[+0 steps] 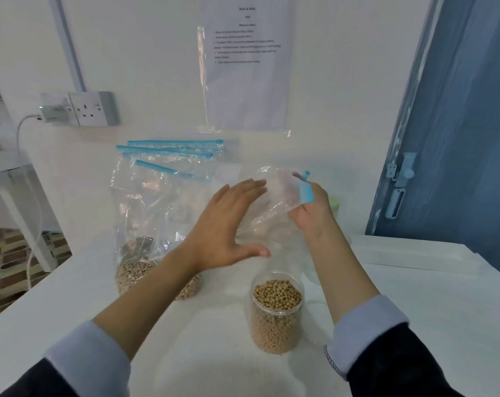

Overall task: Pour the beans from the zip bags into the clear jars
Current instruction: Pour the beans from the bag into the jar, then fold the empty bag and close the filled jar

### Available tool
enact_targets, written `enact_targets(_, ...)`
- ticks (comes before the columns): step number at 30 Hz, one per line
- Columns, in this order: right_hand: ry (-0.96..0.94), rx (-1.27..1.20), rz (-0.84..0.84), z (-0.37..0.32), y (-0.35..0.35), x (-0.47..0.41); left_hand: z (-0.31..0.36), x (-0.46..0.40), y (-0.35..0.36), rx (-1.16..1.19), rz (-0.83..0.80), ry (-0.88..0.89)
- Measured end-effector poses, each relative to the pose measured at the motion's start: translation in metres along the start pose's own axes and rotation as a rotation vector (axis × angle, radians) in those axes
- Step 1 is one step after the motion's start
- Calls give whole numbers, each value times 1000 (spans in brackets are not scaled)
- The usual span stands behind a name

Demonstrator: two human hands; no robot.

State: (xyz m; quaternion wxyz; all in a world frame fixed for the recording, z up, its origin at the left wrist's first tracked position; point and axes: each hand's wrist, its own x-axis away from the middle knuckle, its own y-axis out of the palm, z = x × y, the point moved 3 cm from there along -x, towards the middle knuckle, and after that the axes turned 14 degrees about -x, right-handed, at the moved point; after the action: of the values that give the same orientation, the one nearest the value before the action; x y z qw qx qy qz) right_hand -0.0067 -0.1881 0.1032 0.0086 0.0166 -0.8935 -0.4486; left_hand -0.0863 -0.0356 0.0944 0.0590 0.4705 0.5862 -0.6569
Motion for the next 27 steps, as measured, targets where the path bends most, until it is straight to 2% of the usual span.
enact_targets(2, 6, -191, 10, -3, -2, -4, 12, -1, 14, -98, 37, -5)
enact_targets(4, 5, -321, 18, -11, -7, -5, 19, -8, 20, -92, 130, -58)
enact_targets(8, -18, -404, -55, -47, -27, 5, 36, -38, 8, 165, 246, -264)
enact_targets(10, -108, -223, -13, -70, -46, 4, 52, -62, 1, 455, 167, -431)
enact_targets(12, -199, -5, 115, -91, -68, 0, 65, -86, 1, 776, 71, -582)
enact_targets(14, -218, 137, 189, -110, -89, -3, 76, -107, 1, 961, 66, -637)
enact_targets(17, -116, 213, 190, -131, -120, -3, 93, -126, 4, 1176, 118, -640)
enact_targets(19, -47, 247, 93, -146, -138, 0, 104, -134, 10, 1308, 139, -656)
enact_targets(21, -89, 256, 25, -167, -154, 6, 113, -138, 22, 1402, 130, -718)
enact_targets(24, -209, 309, 77, -201, -179, 15, 123, -134, 55, 1485, 88, -826)
enact_targets(27, -277, 614, 124, -228, -204, 20, 133, -120, 94, 1458, 23, -967)
